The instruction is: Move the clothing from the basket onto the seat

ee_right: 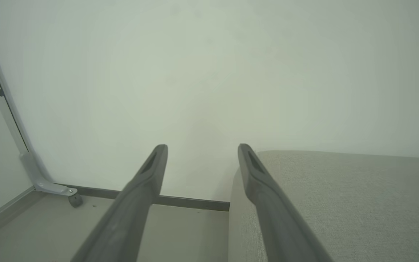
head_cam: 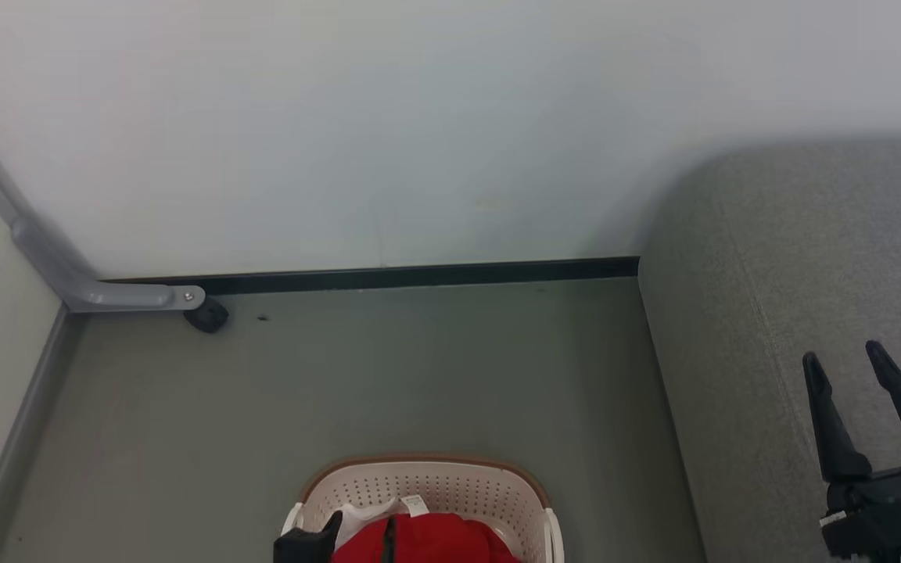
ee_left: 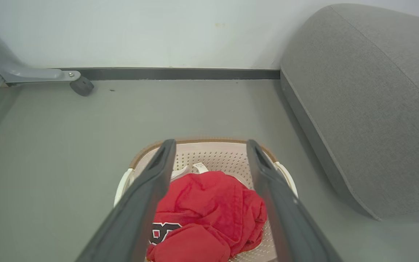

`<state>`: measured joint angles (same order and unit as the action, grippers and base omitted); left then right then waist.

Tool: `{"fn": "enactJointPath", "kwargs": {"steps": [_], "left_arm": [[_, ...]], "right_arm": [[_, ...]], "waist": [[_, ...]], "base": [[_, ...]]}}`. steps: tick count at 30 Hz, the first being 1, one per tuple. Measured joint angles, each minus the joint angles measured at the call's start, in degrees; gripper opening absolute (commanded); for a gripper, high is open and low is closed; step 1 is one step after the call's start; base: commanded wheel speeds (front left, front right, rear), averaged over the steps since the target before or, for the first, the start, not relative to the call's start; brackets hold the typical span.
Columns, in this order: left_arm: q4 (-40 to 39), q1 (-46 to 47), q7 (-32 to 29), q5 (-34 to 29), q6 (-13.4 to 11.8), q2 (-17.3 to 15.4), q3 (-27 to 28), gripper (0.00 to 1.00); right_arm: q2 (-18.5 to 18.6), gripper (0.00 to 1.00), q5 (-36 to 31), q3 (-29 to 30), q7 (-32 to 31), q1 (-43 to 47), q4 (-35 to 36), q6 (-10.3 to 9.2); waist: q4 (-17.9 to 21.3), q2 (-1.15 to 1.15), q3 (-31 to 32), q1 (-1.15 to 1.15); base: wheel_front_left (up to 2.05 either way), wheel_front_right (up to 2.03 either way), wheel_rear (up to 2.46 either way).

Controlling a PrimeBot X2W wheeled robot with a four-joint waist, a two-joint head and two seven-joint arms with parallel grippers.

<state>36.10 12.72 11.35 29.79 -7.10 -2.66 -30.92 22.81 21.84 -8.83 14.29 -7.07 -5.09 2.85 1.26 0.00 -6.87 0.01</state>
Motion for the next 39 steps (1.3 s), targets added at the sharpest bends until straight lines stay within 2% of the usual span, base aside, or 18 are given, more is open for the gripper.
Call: {"fn": "enactJointPath", "kwargs": {"steps": [9,17,23,39], "left_arm": [[3.43,6.30,-2.03,5.11,-0.01,0.02,-6.59,1.00],[6.64,12.74,-3.80,10.02,-0.01,0.07,-10.24,1.00],[9.99,17.49,-4.78,13.43,-0.01,0.11,-11.05,1.00],[20.07,27.93,-7.24,20.01,-0.01,0.18,-13.25,1.00]], "right_arm": [[0.81,1.00,1.83,2.09,0.01,-4.21,4.45,1.74],[1.65,1.00,4.25,4.45,0.26,-7.57,8.72,2.97],[2.12,1.00,6.54,6.27,0.42,-9.96,11.10,3.71],[4.97,1.00,10.62,8.88,0.42,-12.62,15.27,4.21]], "waist": [[1.80,0.00,-6.22,0.01],[4.15,0.00,-12.81,0.01],[5.98,0.01,-17.87,0.01],[9.33,0.01,-31.33,0.00]], "base": [[0.00,0.00,0.00],[0.00,0.00,0.00],[0.00,0.00,0.00],[0.00,0.00,0.00]]}}
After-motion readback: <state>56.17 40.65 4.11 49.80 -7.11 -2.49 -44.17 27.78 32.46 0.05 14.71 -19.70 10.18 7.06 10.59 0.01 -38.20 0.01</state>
